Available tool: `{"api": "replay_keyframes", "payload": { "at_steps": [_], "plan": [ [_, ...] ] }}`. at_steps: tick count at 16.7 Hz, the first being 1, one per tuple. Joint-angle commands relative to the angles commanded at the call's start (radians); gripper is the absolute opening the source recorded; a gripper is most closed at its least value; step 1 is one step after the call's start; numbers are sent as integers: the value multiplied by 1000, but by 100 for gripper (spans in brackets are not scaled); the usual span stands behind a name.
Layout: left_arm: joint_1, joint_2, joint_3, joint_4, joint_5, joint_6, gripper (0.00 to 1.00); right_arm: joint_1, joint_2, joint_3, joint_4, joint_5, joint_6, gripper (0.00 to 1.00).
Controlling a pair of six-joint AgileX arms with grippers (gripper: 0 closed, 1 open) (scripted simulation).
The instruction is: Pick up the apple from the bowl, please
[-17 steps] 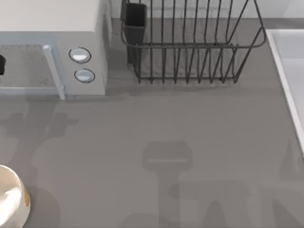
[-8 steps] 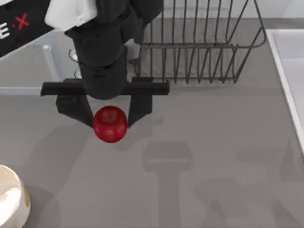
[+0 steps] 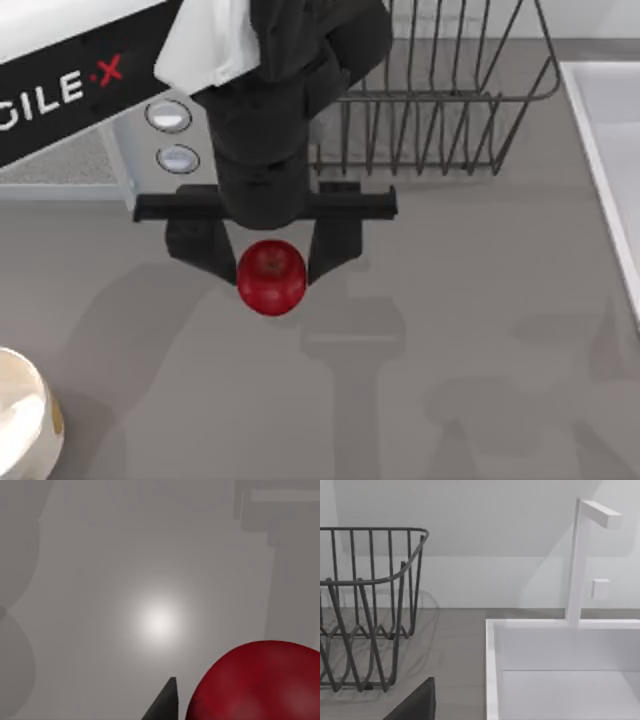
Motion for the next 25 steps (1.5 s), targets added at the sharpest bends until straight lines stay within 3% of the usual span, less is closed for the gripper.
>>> {"api": "replay_keyframes", "payload": {
  "at_steps": [10,15,25],
  "plan": [
    [0,59,-327,392,0,2,0,0,0,0,0,0,0,100],
    [0,65,-354,420,0,2,0,0,0,0,0,0,0,100],
    [0,65,-354,420,0,2,75,0,0,0,0,0,0,100]
  ]
}}
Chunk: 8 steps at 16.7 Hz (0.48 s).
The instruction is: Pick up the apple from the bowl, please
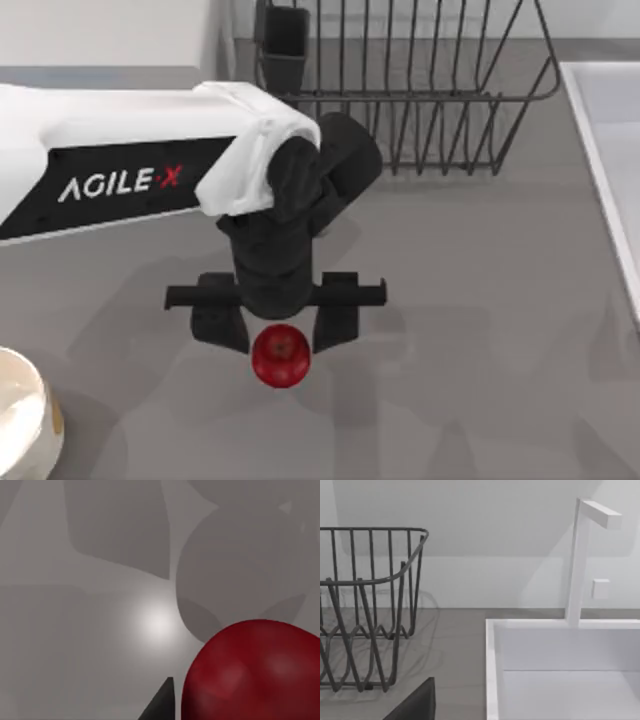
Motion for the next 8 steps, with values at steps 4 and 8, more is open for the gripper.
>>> {"api": "replay_keyframes", "payload": {
  "at_steps": [4,8],
  "plan": [
    [0,0,0,0,0,0,100,0,0,0,0,0,0,100],
    [0,0,0,0,0,0,100,0,0,0,0,0,0,100]
  ]
}}
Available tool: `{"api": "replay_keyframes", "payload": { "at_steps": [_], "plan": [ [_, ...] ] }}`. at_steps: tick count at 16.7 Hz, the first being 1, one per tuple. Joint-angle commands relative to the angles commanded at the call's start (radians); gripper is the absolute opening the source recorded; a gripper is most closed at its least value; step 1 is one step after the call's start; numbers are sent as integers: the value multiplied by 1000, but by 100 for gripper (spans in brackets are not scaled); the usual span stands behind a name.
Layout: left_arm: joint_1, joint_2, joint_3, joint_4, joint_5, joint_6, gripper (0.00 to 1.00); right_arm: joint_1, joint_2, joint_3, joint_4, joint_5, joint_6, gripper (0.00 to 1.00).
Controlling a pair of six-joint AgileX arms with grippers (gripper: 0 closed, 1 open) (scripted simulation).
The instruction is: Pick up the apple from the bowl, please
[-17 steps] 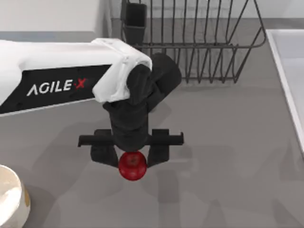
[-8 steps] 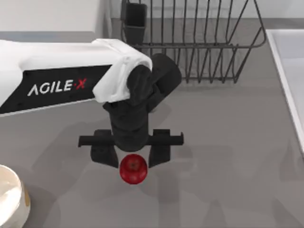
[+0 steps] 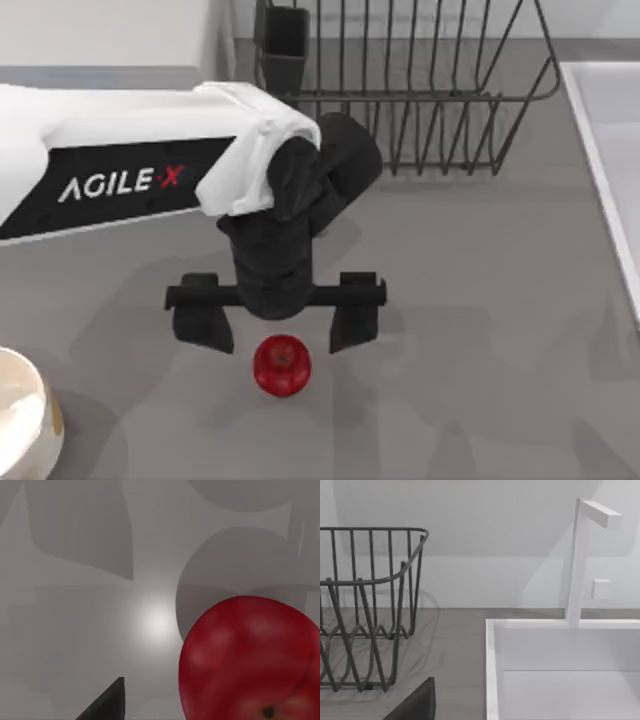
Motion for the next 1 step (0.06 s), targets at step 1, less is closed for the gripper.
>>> {"api": "replay_keyframes", "payload": {
  "at_steps": [1],
  "plan": [
    [0,0,0,0,0,0,100,0,0,0,0,0,0,100]
  ]
}}
